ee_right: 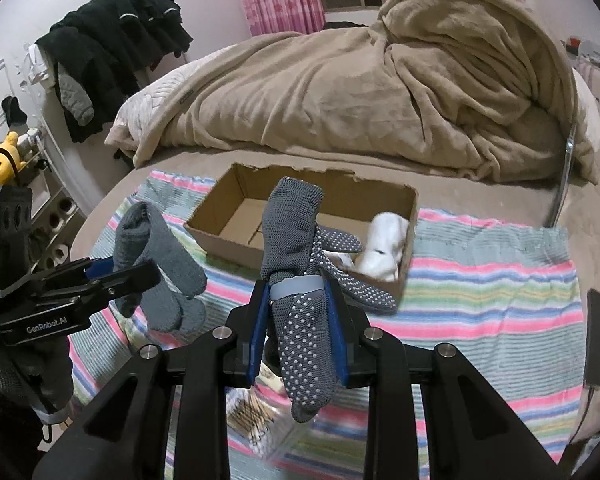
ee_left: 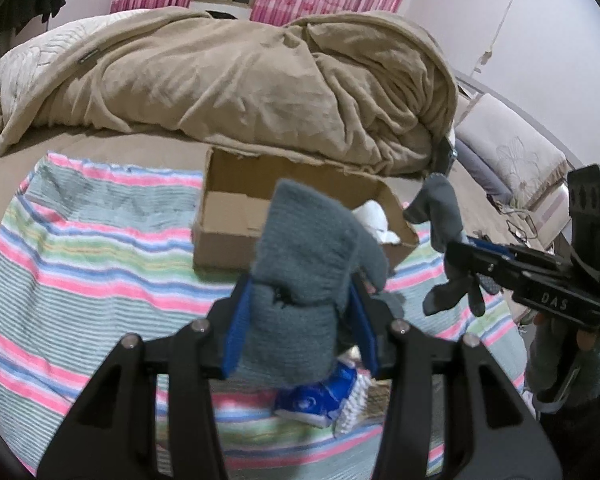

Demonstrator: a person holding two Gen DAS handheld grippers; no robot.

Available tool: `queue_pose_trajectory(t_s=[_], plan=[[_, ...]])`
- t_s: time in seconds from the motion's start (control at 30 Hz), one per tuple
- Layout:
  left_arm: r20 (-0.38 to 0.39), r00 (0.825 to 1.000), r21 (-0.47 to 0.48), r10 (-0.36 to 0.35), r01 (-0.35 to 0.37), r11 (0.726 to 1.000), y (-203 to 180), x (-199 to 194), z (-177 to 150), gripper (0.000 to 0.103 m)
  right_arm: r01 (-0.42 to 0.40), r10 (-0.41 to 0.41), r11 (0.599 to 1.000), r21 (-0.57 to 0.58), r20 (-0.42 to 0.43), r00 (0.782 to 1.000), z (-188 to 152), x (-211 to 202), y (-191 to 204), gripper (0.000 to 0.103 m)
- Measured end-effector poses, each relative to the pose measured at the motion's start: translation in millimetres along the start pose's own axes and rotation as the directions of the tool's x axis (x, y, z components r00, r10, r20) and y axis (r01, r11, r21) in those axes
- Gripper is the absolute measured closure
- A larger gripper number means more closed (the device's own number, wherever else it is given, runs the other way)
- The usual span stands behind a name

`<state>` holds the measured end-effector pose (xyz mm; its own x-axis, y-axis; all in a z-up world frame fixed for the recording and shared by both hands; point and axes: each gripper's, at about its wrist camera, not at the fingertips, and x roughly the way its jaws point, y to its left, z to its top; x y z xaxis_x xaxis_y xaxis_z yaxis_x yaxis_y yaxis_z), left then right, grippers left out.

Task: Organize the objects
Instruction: 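Carry both grey gloves into the cardboard box and open both tools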

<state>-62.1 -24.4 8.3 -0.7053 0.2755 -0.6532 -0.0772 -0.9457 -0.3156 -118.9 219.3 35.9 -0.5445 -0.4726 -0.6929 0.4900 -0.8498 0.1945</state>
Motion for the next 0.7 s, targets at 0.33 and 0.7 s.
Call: queue_pose_trajectory(t_s=[0.33, 0.7], plan=[[0.030, 0.999, -0.002, 0.011, -0.011, 1.000, 6.2, 0.1, 18.0, 0.056, -0.017, 0.017, 0.999, -0.030, 0.022, 1.000, 23.8, 7.6, 7.4, 0.073], [0.058, 0.998, -0.010, 0.026, -0.026, 1.000, 22.5, 11.3, 44.4, 0.056, -0.026, 0.027, 0.998, -0.062, 0.020, 0.999, 45.1, 27.7, 12.3, 0.073]])
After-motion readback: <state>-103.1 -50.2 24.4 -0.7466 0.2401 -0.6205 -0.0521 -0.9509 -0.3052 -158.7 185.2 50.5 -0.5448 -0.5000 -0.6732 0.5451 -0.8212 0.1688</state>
